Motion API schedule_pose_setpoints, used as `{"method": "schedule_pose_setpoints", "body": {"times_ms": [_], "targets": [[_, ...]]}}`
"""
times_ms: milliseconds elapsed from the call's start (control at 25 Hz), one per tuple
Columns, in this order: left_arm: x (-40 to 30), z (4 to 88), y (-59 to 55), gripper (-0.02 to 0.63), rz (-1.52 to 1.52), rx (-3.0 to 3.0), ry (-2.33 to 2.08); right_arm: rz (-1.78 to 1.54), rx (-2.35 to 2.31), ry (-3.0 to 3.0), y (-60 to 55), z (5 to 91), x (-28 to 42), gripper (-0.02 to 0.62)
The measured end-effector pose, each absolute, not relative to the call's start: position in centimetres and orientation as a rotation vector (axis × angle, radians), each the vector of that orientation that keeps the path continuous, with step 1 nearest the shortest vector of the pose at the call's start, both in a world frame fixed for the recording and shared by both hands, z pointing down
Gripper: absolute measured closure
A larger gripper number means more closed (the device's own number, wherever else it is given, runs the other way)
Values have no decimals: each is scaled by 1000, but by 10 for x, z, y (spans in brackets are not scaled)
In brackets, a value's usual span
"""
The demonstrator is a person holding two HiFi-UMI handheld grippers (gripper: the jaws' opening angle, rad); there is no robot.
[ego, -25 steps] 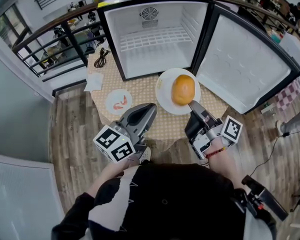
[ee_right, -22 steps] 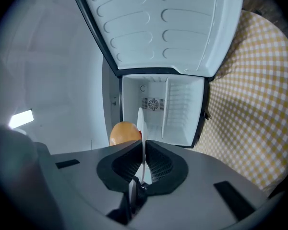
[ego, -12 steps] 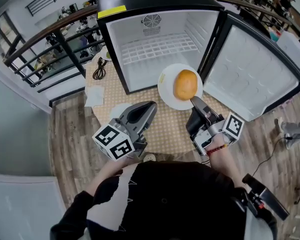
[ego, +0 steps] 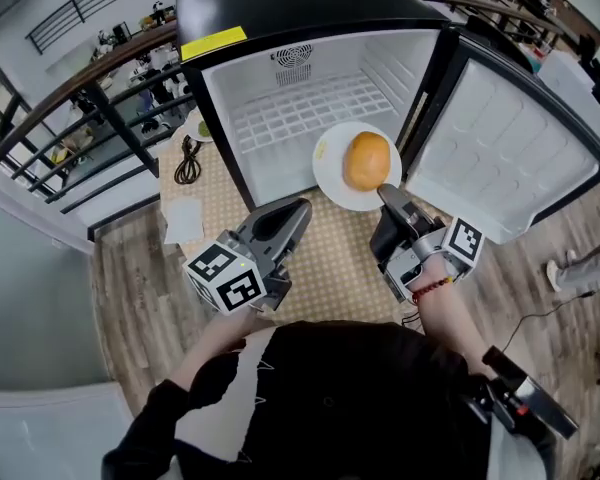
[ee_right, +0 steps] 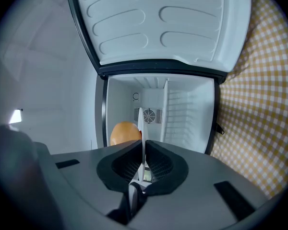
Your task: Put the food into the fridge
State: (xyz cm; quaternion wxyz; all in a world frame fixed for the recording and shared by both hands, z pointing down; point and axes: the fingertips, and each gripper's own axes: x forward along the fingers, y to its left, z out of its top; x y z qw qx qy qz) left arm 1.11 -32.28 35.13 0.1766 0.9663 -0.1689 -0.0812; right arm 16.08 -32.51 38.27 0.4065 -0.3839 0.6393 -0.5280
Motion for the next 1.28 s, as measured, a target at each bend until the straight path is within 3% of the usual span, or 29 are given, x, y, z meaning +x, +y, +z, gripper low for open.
{"method": "schedule_pose_setpoints", "body": {"times_ms": [1280], "targets": [[43, 384, -389, 594, -31, 2826, -289, -1407, -1264, 1699, -466, 397, 157, 569]]}}
